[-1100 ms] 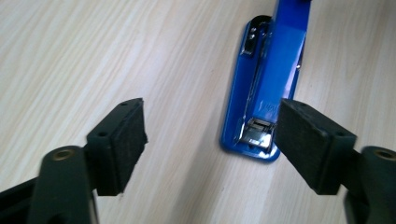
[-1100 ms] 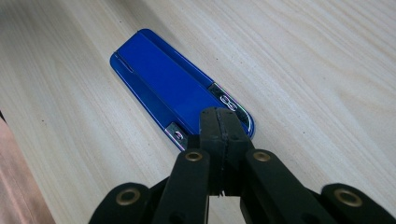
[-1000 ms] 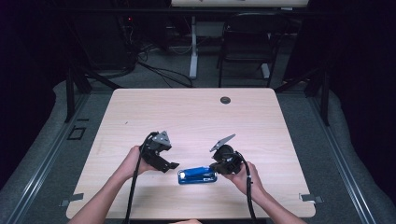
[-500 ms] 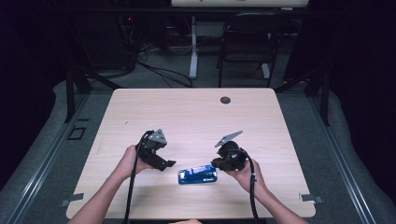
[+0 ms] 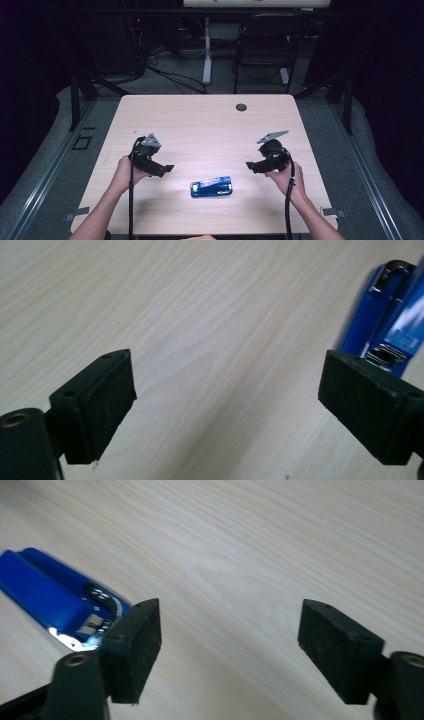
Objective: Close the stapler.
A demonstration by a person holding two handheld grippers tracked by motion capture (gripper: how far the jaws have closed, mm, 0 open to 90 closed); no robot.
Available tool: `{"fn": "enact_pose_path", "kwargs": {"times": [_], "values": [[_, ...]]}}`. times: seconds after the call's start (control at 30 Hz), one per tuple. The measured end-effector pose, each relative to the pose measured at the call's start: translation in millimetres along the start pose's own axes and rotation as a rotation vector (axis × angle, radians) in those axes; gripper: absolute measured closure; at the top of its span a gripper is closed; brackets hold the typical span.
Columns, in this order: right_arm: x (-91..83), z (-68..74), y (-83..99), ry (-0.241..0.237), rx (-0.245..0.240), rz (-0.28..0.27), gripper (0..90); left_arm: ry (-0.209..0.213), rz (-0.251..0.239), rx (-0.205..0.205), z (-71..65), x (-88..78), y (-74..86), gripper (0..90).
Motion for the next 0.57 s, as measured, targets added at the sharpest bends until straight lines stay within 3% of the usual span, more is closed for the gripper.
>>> {"fn": "enact_pose_path", "kwargs": {"times": [0.07, 0.1, 0.27, 0.37, 0.57], "values": [[2.2, -11.5, 3.6, 0.034, 0.013, 0.013, 14.0, -0.011, 0.004, -0.017, 5.8, -0.7, 2.7, 7.1], [4.1, -19.0, 6.4, 0.056, 0.015, 0.031, 15.1, -0.012, 0.001, -0.024, 7.2, -0.3, 3.4, 6.3], [10.4, -36.4, 11.7, 0.074, 0.050, 0.050, 6.3, -0.030, 0.017, -0.064, 16.9, 1.4, 10.2, 4.7], [16.9, -42.1, 16.4, 0.070, 0.058, 0.072, 0.4, -0.042, 0.020, -0.091, 24.3, 4.3, 15.2, 3.9], [36.4, -43.1, 30.3, 0.052, 0.060, 0.149, 0.0, -0.044, 0.060, -0.144, 38.1, 11.9, 26.4, 1.5]]}}
Point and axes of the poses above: each handheld gripper's, and its own axes: x roughly forward along the jaws, y roughly out of its underside, z roughly to its left, the point moved 9 cm from there along x, roughly forward along the jaws, and after that the axes turned 15 degrees about y, right-handed, at the moved point
